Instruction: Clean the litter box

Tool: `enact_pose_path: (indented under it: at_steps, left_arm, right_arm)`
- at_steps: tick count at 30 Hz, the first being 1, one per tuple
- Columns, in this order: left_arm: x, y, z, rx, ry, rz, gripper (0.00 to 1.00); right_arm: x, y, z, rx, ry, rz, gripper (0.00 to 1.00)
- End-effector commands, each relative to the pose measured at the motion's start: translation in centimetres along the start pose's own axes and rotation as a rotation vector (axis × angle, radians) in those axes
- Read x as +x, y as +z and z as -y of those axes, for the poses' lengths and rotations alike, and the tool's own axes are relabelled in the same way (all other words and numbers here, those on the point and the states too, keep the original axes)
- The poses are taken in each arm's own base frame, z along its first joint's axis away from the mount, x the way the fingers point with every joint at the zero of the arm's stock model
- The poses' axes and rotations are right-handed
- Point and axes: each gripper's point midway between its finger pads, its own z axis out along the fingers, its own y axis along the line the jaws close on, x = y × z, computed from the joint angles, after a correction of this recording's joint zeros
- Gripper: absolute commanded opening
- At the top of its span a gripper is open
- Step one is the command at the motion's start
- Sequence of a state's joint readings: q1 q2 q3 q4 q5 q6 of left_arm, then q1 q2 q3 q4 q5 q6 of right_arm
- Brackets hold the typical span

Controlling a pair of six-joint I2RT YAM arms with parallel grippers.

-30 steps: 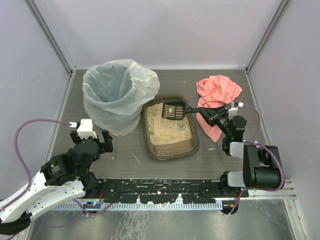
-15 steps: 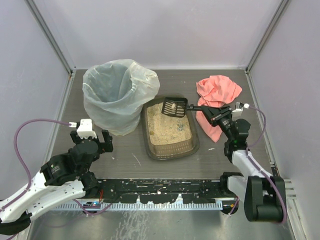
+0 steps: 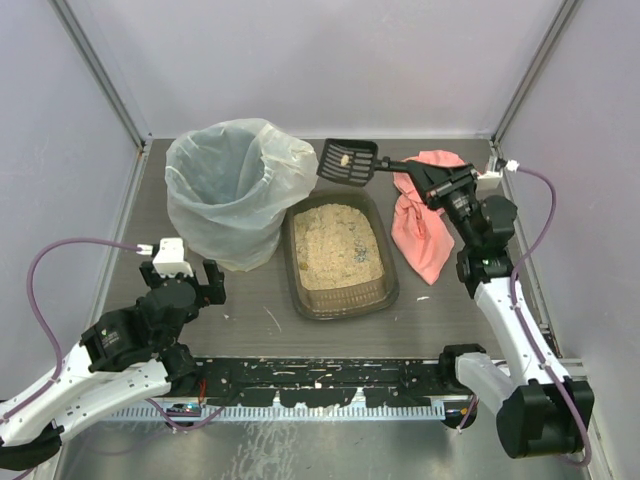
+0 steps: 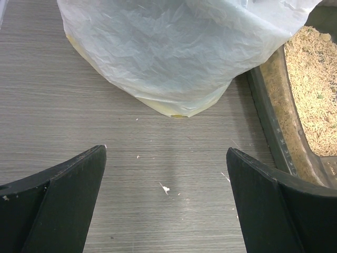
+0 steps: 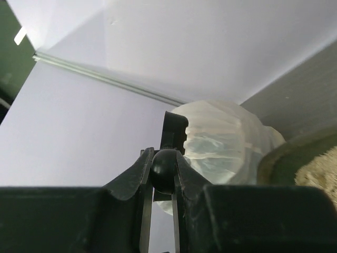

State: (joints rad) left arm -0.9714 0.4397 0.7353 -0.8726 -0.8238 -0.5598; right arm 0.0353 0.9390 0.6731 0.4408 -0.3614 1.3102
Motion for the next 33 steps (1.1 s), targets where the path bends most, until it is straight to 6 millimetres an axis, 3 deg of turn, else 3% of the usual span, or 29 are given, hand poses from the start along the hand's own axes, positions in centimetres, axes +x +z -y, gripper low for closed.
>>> enact_pose_path:
  at_steps: [1, 7, 15, 20, 24, 33]
  left_arm:
    - [-1.2, -0.2, -0.2, -0.015, -0.043, 0.044, 0.99]
    - [-1.5, -0.6, -1.2, -0.049, -0.065, 0.055, 0.99]
    - [-2.0, -1.4, -3.1, -0.126, -0.102, 0.063, 0.99]
    - [-2.6, -1.5, -4.0, -0.182, -0.083, 0.074, 0.99]
    - [-1.8, -0.9, -3.8, -0.189, -0.069, 0.071, 0.99]
    - [-1.9, -1.2, -4.0, -0.164, -0.101, 0.097, 0.98]
  right_arm:
    - [-0.2, 2.3, -5.9, -0.08, -0.074, 0.037, 0.01]
    - [2.6, 6.2, -11.1, -0.186, -0.133, -0.037, 0.01]
    - [6.5, 10.0, -15.2, -0.271, -0.273, -0.083, 0.01]
    - [9.9, 12.4, -15.4, -0.301, -0.355, -0.147, 0.01]
    - [12.2, 14.3, -14.7, -0.314, -0.383, -0.187, 0.01]
    - [16.4, 16.9, -14.6, -0.376, -0.551, -0.263, 0.0]
